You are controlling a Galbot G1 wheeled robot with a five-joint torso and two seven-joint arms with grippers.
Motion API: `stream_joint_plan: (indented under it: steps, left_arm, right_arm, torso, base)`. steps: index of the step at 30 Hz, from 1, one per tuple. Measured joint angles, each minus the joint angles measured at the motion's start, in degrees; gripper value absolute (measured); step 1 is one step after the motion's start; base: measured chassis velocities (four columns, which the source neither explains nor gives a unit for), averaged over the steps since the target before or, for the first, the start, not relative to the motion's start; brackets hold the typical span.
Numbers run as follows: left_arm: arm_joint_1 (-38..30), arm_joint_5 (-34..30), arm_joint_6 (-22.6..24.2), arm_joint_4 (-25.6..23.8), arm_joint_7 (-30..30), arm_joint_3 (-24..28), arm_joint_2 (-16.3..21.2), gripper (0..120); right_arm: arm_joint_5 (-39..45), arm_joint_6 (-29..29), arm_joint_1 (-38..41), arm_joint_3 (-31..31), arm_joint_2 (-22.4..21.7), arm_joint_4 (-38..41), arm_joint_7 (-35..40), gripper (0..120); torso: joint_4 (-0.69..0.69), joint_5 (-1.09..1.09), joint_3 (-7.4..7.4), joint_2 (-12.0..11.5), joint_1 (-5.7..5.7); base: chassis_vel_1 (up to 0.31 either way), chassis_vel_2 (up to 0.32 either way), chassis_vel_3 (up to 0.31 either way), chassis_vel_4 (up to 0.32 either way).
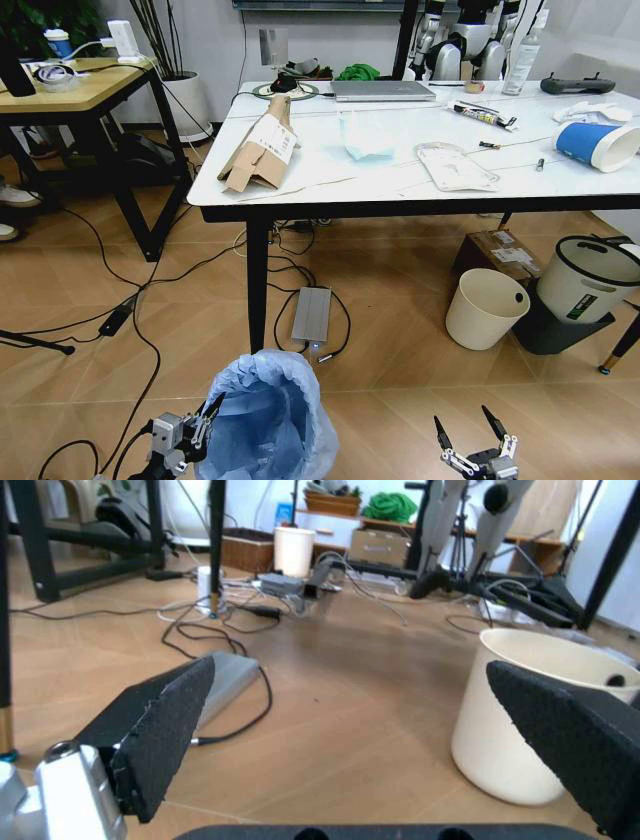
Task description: Pick up the trash bin and place the trash from the table into it.
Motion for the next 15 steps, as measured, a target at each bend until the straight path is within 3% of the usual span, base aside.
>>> stream_joint_plan:
  steps: [6,15]
  left_arm:
    - [-0.3,-1.0,1.3,-2.3,-1.8,2.0,2.4,0]
    - [-3.2,-1.1,1.5,-2.0,-2.6,4.0,3.6,0]
  right_arm:
    - [0.0,-0.9,0.1,1.4,0.0,0.1,0.4,100]
    - [0.0,0.2,-0.8,2.7,0.0,-1.0,0.6,100]
  torso:
    - [0.00,0.00,0.64,0.9,0.24]
    - [-0.01,0.00,2.12,3.0,0.85]
  base:
    - [0.000,0.000,0.000,0.000]
    - [0.000,0.000,0.000,0.000]
